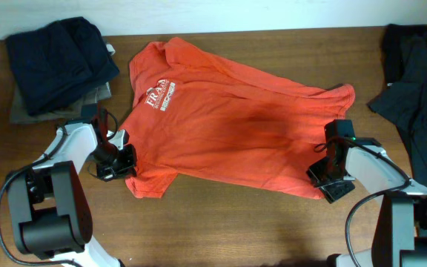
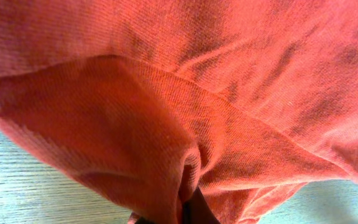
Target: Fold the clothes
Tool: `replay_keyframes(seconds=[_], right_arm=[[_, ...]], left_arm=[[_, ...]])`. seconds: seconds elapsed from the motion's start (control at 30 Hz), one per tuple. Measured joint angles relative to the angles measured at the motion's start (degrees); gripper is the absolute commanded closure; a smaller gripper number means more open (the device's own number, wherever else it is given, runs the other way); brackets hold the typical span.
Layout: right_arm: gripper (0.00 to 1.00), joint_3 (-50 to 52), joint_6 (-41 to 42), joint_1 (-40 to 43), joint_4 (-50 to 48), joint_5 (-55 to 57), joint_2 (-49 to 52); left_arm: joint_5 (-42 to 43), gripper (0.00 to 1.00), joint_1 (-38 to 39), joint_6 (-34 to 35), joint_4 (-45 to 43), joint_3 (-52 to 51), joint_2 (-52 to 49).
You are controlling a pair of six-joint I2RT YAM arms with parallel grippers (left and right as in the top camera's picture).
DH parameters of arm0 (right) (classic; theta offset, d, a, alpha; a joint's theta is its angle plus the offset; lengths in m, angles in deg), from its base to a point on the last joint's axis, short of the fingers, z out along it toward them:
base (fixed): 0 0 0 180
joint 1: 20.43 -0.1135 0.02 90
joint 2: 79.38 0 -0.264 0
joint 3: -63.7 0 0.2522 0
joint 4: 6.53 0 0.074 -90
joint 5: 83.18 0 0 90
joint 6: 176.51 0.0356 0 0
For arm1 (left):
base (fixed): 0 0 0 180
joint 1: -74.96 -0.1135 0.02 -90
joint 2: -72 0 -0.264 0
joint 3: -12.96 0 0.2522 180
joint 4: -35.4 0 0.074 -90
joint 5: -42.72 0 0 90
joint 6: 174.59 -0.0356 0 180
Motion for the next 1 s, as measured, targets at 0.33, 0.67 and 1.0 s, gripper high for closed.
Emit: replay_keyframes(seconds=[0.33, 0.67, 1.0], right_arm=[[0.32, -0.24, 0.04, 0.02, 6.93, 1.86, 0.17], [0.24, 1.16, -0.02, 0.02, 10.1, 5.81, -1.68], [0.28, 2.1, -0.2, 0.02, 15.5, 6.27, -12.5]], left_arm=[[0.04, 0.99, 0.0, 0.0, 0.02, -0.04, 0.0], [0.2, 0.99, 0.0, 0.0, 0.04, -0.04, 0.0], [0.2, 0.99, 0.0, 0.0, 0.02, -0.04, 0.0]])
